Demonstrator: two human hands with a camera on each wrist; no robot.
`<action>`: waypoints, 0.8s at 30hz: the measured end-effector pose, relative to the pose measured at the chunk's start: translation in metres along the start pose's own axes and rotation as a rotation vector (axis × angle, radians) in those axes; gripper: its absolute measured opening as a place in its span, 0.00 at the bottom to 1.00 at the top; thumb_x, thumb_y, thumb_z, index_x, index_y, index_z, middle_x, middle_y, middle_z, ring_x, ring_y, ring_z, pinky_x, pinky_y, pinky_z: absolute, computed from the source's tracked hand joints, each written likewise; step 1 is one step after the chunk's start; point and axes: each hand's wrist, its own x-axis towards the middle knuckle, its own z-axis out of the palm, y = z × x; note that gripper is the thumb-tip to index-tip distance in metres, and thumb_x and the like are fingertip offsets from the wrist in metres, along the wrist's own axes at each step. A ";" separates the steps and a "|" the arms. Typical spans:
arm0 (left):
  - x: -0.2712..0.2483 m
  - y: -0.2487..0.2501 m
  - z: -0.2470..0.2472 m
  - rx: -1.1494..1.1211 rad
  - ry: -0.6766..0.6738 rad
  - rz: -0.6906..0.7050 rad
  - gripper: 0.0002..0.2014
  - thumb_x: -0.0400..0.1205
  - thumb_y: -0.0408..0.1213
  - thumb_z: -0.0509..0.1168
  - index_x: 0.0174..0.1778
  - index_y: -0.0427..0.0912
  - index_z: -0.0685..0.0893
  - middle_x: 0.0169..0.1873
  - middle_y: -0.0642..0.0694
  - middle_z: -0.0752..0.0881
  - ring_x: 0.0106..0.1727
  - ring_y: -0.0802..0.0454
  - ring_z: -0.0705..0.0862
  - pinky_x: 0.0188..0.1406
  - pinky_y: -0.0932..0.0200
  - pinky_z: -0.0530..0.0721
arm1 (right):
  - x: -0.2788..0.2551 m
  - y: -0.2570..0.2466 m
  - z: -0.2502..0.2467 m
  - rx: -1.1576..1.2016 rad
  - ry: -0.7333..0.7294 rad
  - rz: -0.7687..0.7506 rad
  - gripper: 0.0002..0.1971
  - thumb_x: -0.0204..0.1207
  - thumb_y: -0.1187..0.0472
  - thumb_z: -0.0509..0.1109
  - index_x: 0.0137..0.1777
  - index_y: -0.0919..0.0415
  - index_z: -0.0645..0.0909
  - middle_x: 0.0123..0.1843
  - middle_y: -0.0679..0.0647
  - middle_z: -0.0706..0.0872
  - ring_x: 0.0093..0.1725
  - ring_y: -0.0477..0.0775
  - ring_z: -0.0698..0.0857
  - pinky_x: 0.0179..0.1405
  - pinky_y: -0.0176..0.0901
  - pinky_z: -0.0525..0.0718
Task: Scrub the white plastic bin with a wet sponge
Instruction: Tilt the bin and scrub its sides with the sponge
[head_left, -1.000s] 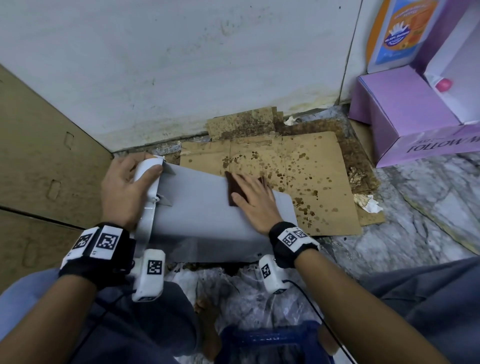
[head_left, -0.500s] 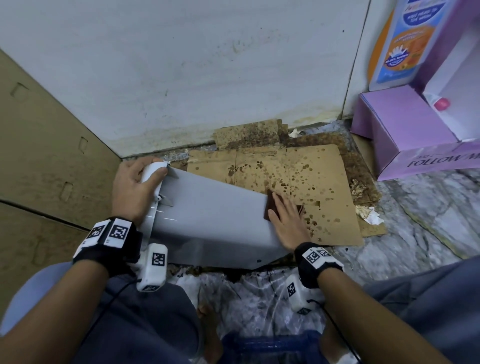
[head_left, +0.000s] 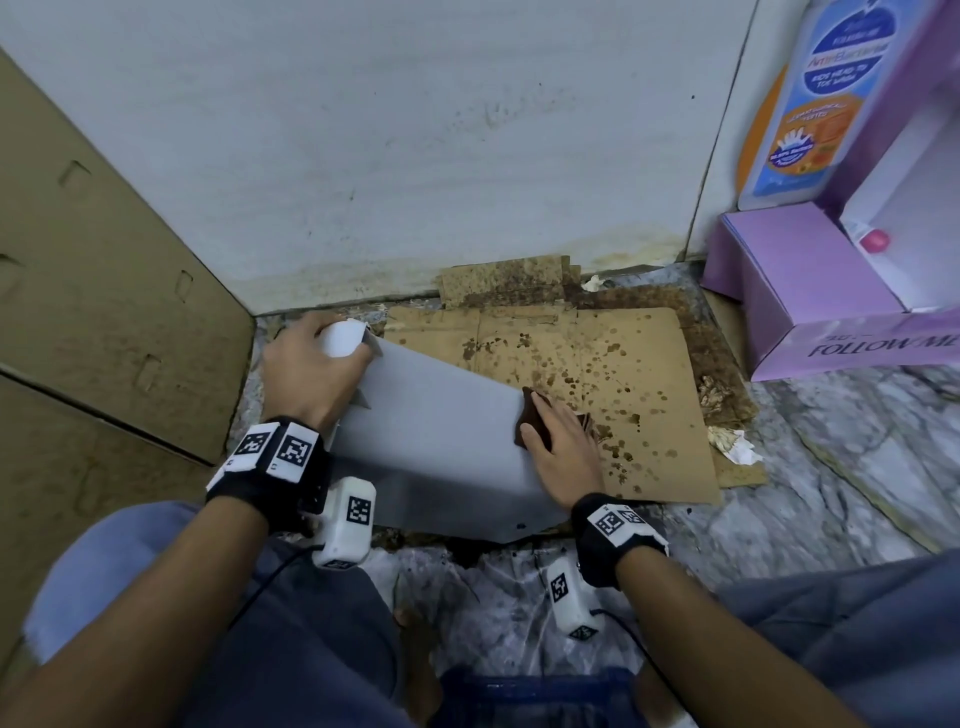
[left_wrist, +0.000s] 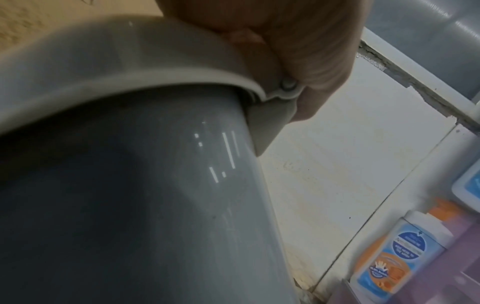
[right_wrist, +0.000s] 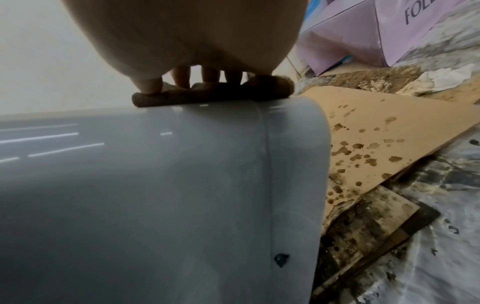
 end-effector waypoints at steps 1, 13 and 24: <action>0.000 0.000 0.000 -0.010 0.010 -0.007 0.18 0.71 0.46 0.75 0.57 0.47 0.89 0.51 0.42 0.90 0.57 0.41 0.86 0.58 0.51 0.84 | 0.000 -0.003 0.001 0.015 0.003 -0.022 0.27 0.86 0.43 0.53 0.84 0.43 0.56 0.86 0.46 0.58 0.85 0.50 0.54 0.82 0.61 0.52; 0.003 0.010 -0.003 -0.135 0.003 0.058 0.17 0.67 0.43 0.76 0.53 0.52 0.91 0.42 0.48 0.91 0.47 0.51 0.88 0.49 0.59 0.84 | 0.002 -0.067 0.007 0.039 0.030 -0.271 0.28 0.85 0.42 0.48 0.84 0.40 0.49 0.87 0.42 0.48 0.86 0.46 0.41 0.83 0.60 0.41; 0.008 0.018 -0.006 -0.293 0.118 0.263 0.19 0.68 0.39 0.76 0.55 0.48 0.90 0.46 0.53 0.89 0.47 0.59 0.86 0.49 0.60 0.87 | 0.031 -0.117 -0.015 -0.019 0.161 -0.411 0.29 0.86 0.43 0.52 0.85 0.40 0.47 0.87 0.43 0.44 0.86 0.49 0.41 0.82 0.59 0.41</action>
